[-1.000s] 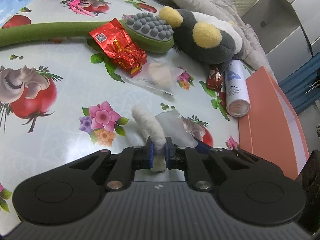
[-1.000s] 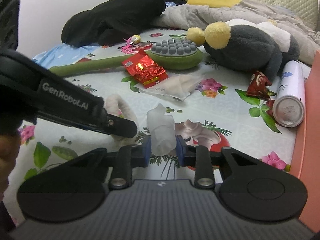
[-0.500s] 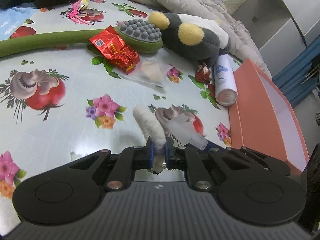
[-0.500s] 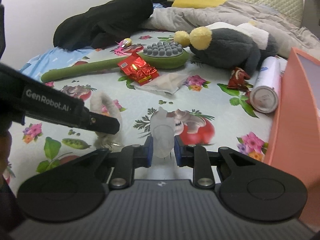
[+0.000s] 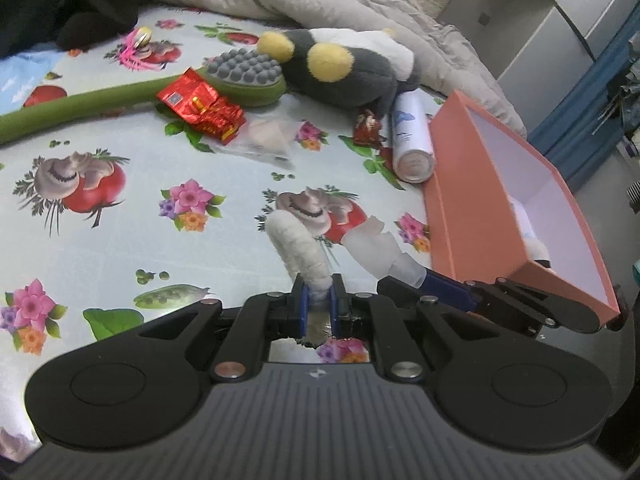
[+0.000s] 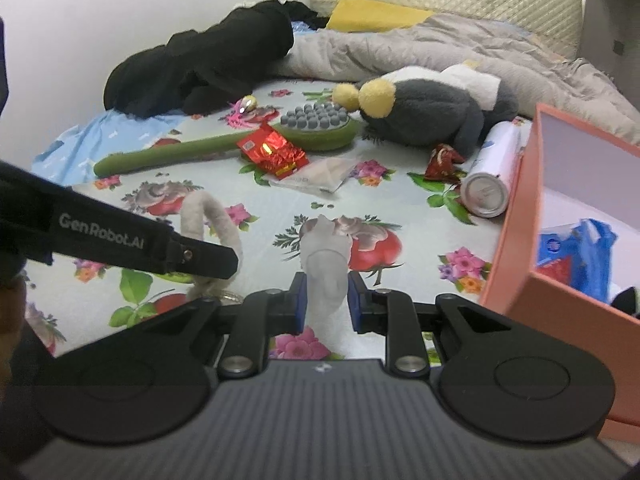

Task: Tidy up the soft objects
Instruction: 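Carry the rope toy and clear cup in both grippers over the shoebox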

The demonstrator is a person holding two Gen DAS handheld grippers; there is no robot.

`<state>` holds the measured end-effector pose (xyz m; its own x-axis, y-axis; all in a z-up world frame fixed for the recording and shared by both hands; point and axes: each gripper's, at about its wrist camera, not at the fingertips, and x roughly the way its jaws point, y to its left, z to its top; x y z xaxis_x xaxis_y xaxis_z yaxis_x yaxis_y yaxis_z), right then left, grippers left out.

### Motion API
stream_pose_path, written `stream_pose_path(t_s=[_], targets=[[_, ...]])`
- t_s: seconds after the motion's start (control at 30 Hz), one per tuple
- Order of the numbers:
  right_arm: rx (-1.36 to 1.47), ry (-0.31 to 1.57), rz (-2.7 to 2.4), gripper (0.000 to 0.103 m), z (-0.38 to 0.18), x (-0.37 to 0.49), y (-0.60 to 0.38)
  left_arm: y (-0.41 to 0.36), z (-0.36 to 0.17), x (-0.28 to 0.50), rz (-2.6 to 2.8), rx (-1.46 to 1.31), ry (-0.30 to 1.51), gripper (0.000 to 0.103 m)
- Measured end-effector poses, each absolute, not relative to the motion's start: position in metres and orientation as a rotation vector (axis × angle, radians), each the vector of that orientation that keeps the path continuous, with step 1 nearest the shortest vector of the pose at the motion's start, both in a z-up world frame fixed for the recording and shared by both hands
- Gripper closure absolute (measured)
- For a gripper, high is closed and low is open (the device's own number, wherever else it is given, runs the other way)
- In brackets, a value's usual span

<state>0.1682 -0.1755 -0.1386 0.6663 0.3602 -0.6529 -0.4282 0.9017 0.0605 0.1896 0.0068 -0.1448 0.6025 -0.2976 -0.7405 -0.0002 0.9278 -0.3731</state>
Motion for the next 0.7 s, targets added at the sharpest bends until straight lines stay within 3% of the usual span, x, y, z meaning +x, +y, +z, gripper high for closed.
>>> stream_pose_path(t_s=[0.7], targets=[[-0.004, 0.596, 0.302, 0.079, -0.056, 0.101, -0.229, -0.037, -0.051, 0.137, -0.275, -0.27, 0.811, 0.091]])
